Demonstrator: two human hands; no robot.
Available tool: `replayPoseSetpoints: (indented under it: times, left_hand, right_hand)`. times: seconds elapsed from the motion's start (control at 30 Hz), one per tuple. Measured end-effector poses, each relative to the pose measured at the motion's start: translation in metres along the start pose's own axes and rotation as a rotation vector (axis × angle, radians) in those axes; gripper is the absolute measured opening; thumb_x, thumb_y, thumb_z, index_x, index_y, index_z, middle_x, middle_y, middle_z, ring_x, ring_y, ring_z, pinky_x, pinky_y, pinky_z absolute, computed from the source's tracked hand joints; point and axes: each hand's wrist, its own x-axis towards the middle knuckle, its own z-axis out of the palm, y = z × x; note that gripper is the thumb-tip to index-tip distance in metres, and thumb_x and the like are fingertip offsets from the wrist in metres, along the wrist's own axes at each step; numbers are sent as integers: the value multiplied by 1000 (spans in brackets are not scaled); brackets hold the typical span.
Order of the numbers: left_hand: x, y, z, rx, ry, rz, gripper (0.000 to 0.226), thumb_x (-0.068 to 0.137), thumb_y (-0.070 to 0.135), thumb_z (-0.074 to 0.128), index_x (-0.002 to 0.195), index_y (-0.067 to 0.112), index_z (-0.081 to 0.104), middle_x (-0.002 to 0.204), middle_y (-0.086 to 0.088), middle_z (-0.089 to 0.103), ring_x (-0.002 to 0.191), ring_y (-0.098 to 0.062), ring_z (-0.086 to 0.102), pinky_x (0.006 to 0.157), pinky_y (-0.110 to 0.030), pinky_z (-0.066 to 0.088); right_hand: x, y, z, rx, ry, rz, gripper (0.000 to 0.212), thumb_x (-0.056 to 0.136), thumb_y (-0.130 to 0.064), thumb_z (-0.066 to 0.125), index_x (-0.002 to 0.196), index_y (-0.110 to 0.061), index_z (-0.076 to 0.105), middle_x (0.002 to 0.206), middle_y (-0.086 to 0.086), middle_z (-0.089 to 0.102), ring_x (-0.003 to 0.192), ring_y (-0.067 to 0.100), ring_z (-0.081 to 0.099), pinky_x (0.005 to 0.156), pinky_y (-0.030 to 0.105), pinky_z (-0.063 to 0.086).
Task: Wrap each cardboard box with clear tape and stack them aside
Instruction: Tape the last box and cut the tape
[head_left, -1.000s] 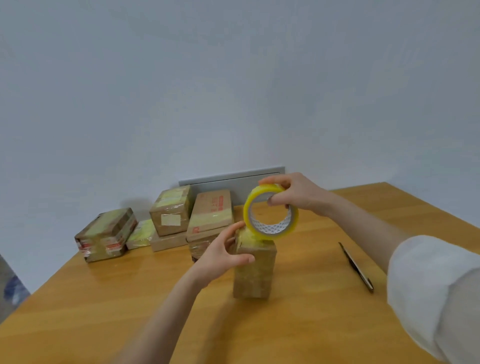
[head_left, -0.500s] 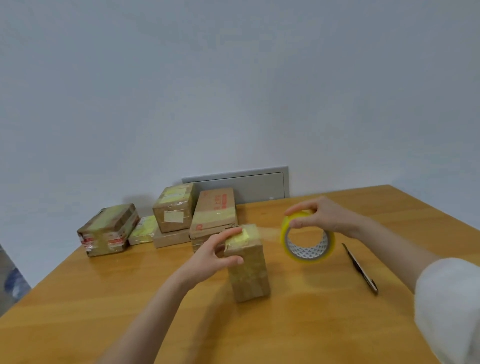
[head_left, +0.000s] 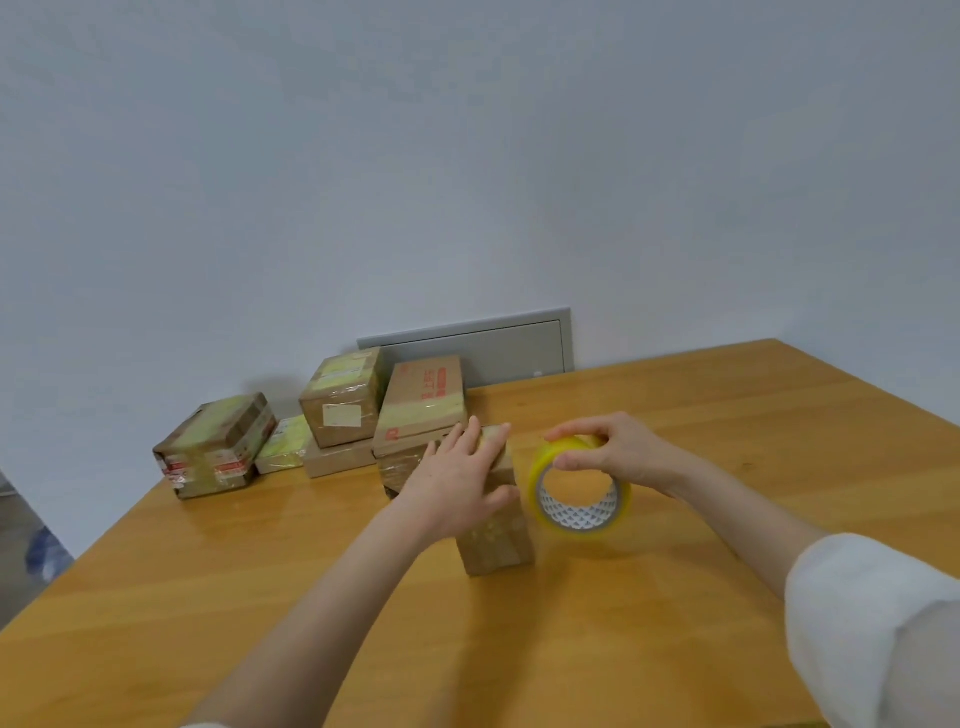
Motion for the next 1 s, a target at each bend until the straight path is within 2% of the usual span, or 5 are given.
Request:
replayPoseSetpoints:
  times: [0.1,0.47,0.73,0.87,1.0]
  left_hand:
    - [-3,3,-3,89,2,8,76,95,56,40,152,31,-2,161,-10,-3,148,-24,-2,119,-46,2]
    - [25,20,-39,233,-91,21,94,68,60,73,146,29,31,141,-2,43,125,-24,47,94,-41,48]
    - [-11,-36,-19,-900,74,-47,88,63,23,87,139,25,43,127,2,55,115,-14,54,93,-37,52]
    - [-31,-57,25,-1048,55,-102,93,53,37,91,135,37,45,129,6,54,121,-13,51,93,-39,53]
    - [-35,-67,36,-1068,59,-121,91,56,39,90,134,41,43,133,7,50,124,-11,46,96,-40,51]
  right_hand:
    - [-1,7,7,2,5,-13,37,77,-31,79,113,-30,69,120,-10,63,101,0,54,74,12,40]
    - [-14,10,5,-79,22,-27,57,73,-21,83,125,-25,60,120,-4,59,114,14,52,92,24,43]
    - [-17,-40,-25,272,114,-111,49,74,-10,80,116,-22,57,89,2,65,83,13,60,69,15,47]
    - [-12,-38,6,263,37,-112,50,73,-12,81,114,-30,60,102,13,65,96,26,63,88,38,51]
    - [-4,-48,10,180,-7,-116,48,73,-14,81,112,-33,63,100,15,66,95,26,63,89,37,50]
